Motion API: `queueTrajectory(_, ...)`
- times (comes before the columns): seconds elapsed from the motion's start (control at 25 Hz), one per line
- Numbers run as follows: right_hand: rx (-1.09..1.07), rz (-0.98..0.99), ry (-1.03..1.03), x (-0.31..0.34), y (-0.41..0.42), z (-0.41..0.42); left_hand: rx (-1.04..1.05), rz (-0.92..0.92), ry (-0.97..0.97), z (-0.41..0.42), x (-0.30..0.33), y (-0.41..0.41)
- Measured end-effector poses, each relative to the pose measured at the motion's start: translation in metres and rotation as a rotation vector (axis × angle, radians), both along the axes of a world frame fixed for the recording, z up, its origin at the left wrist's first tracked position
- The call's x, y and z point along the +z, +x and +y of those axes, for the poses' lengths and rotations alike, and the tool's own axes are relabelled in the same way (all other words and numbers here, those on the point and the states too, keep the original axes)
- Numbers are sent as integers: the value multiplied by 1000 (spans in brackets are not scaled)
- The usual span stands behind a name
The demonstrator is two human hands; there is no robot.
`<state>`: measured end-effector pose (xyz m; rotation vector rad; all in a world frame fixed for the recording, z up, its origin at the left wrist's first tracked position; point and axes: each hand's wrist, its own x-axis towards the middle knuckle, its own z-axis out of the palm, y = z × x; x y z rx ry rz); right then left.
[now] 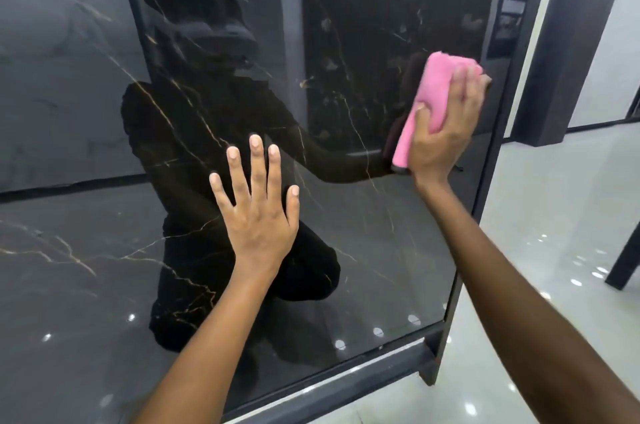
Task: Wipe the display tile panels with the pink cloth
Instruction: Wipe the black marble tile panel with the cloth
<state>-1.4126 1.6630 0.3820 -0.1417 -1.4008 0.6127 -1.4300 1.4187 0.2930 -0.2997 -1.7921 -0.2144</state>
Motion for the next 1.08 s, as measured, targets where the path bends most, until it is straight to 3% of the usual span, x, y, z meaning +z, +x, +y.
queueTrajectory(0.04,-20,-10,155,-20,-2,-17,0,0,1,0,0,0)
queueTrajectory(0.16,-49,-242,1012,-147,17,-51,-15,24,-7,-2,-4,0)
queueTrajectory(0.24,-82,-378,1328,-176,30,-26,-32,21,2,-3,-4,1)
queueTrajectory(0.28,-82,-334,1320,-158,28,-8,-42,19,13,-3,-6,0)
queueTrajectory(0.32,-97,-259,1172,-125,22,8,-45,26,18,-1,-7,-1)
queueTrajectory(0.44,-17,-77,335,3,8,17,-20,24,11,3,-1,-3)
queueTrajectory(0.48,30,-35,165,21,3,4,-20,24,-2,3,0,-4)
queueTrajectory(0.52,38,-17,136,19,0,-14,-22,24,-14,2,-1,-5)
queueTrajectory(0.56,26,-41,259,-3,-2,-31,-28,19,-6,2,-2,-5)
queueTrajectory(0.68,-10,-284,1151,-108,23,-53,-182,6,155,4,9,14)
queueTrajectory(0.72,-44,-325,1312,-120,28,-42,-278,30,183,5,24,22)
queueTrajectory(0.76,-56,-293,1348,-105,27,-28,-355,74,176,4,50,26)
queueTrajectory(0.84,-142,-160,1087,-34,16,-1,-402,151,144,-1,121,26)
queueTrajectory(0.92,-149,-110,545,75,9,29,-327,182,144,-9,192,21)
queueTrajectory(1.0,-18,-56,35,171,13,56,-182,147,106,-13,224,9)
queueTrajectory(1.04,38,-57,-96,193,14,51,-111,132,82,-12,225,3)
queueTrajectory(1.08,45,-48,-99,193,11,36,-60,128,67,-10,222,-2)
